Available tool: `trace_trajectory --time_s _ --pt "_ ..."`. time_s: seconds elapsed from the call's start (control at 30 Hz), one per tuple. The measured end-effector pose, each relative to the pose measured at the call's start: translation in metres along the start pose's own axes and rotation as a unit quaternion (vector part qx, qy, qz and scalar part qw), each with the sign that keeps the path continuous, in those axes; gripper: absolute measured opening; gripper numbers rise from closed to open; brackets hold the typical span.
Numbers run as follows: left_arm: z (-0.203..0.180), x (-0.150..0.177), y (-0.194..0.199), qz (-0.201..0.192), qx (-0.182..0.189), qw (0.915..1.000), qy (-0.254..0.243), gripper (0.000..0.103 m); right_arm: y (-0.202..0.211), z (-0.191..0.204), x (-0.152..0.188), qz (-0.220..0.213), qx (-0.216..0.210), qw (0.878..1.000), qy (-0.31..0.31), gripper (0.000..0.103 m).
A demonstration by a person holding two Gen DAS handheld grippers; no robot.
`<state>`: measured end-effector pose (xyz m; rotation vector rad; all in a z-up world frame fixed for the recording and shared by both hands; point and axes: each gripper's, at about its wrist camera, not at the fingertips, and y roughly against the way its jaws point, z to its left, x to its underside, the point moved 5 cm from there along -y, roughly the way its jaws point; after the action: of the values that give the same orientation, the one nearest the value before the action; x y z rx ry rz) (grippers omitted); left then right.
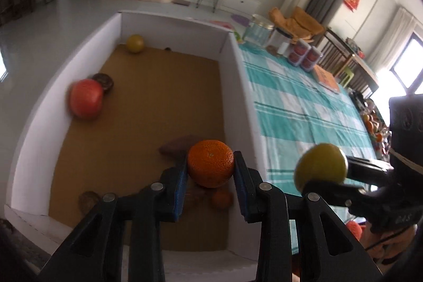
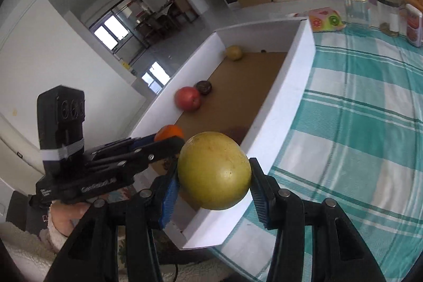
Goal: Organize fruits
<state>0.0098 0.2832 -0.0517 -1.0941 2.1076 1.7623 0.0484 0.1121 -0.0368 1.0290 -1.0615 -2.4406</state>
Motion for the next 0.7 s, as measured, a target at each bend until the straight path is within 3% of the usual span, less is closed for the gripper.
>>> trace_trajectory --time_s 0.13,0.17,0.2,0.23,0.27,0.3,0.43,0.57,0.7 --pt "0.041 0.003 -0.020 0.017 -0.054 0.9982 0.022 0.035 -0.048 0.030 0.010 0.072 0.017 0.996 0.044 0.049" --pt "0.046 0.004 -0.023 0.020 -0.062 0.9976 0.025 0.043 -0.056 0.034 0.012 0.085 0.024 0.995 0.054 0.050" --pt "0.049 0.006 -0.025 0.022 -0.066 0.9972 0.026 0.059 -0.063 0.037 0.014 0.094 0.034 0.993 0.063 0.051" --pt "0.052 0.007 -0.024 0.021 -0.069 0.9971 0.026 0.068 -0.067 0.039 0.013 0.095 0.040 0.992 0.066 0.053" --pt "0.051 0.007 -0.021 0.014 -0.071 0.9971 0.024 0.078 -0.067 0.040 0.012 0.094 0.039 0.993 0.064 0.066" --pt "0.050 0.007 -0.017 0.003 -0.074 0.9971 0.019 0.083 -0.065 0.041 0.010 0.088 0.034 0.994 0.059 0.077" --pt "0.045 0.000 0.006 -0.038 -0.110 0.9932 -0.004 0.094 -0.044 0.038 -0.007 0.049 0.057 0.996 0.055 0.080" --pt "0.039 -0.005 0.038 -0.093 -0.176 0.9799 -0.009 0.098 -0.016 0.046 -0.020 -0.007 0.110 0.991 0.072 0.097" --pt "0.034 -0.004 0.050 -0.080 -0.230 0.9697 -0.024 0.099 0.001 0.051 -0.024 -0.042 0.139 0.987 0.074 0.103"
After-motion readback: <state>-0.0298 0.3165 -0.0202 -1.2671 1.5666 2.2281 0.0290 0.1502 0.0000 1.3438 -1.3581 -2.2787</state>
